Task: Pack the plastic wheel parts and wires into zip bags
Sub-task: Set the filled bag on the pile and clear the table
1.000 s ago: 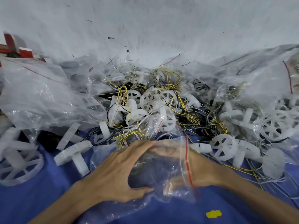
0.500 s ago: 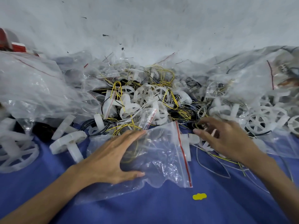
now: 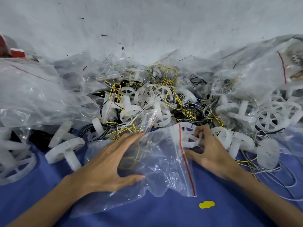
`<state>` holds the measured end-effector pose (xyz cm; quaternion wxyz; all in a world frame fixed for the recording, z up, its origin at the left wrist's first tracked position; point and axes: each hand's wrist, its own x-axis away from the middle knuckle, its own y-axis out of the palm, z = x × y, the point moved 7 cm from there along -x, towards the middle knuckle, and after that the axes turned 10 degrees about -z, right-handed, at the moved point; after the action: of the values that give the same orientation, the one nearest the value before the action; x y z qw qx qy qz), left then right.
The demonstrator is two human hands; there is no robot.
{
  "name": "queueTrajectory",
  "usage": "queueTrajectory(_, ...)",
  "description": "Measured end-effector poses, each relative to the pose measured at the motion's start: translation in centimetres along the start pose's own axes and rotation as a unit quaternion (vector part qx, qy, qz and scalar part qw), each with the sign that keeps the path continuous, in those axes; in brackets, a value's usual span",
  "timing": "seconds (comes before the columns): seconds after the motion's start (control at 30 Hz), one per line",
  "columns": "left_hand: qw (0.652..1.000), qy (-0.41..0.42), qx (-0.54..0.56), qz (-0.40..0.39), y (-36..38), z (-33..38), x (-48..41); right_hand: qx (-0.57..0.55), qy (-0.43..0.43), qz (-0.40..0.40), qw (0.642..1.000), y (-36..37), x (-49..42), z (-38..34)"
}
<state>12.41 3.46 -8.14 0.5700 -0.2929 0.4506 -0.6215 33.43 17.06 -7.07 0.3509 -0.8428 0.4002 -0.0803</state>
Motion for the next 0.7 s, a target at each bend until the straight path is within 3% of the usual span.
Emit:
queueTrajectory(0.13,1.0,0.005,0.009,0.014,-0.2,0.0,0.0,-0.139,-0.012,0.116,0.983,-2.1,0.1,0.8)
queueTrajectory(0.23,1.0,0.005,0.024,0.021,-0.2,-0.2,0.0,-0.287,-0.077,0.129,0.946,-3.1,0.3,0.6)
queueTrajectory(0.33,0.999,0.013,0.029,0.031,-0.3,-0.1,0.1,-0.454,-0.12,0.031,0.882,-2.7,0.2,-0.3)
queueTrajectory(0.4,0.999,0.013,0.03,0.033,-0.4,-0.1,0.0,-0.54,-0.105,-0.049,0.834,-2.0,0.3,-0.8)
queueTrajectory(0.57,0.998,0.02,0.055,0.032,-0.4,0.0,0.0,-0.599,-0.026,-0.286,0.747,0.3,1.2,-1.8)
queueTrajectory(0.63,0.997,0.023,0.067,0.03,-0.4,0.1,0.1,-0.556,-0.006,-0.33,0.763,1.1,1.4,-1.5)
queueTrajectory(0.7,0.997,0.021,0.069,0.022,-0.4,0.1,0.1,-0.489,-0.001,-0.34,0.804,2.0,1.2,-1.2)
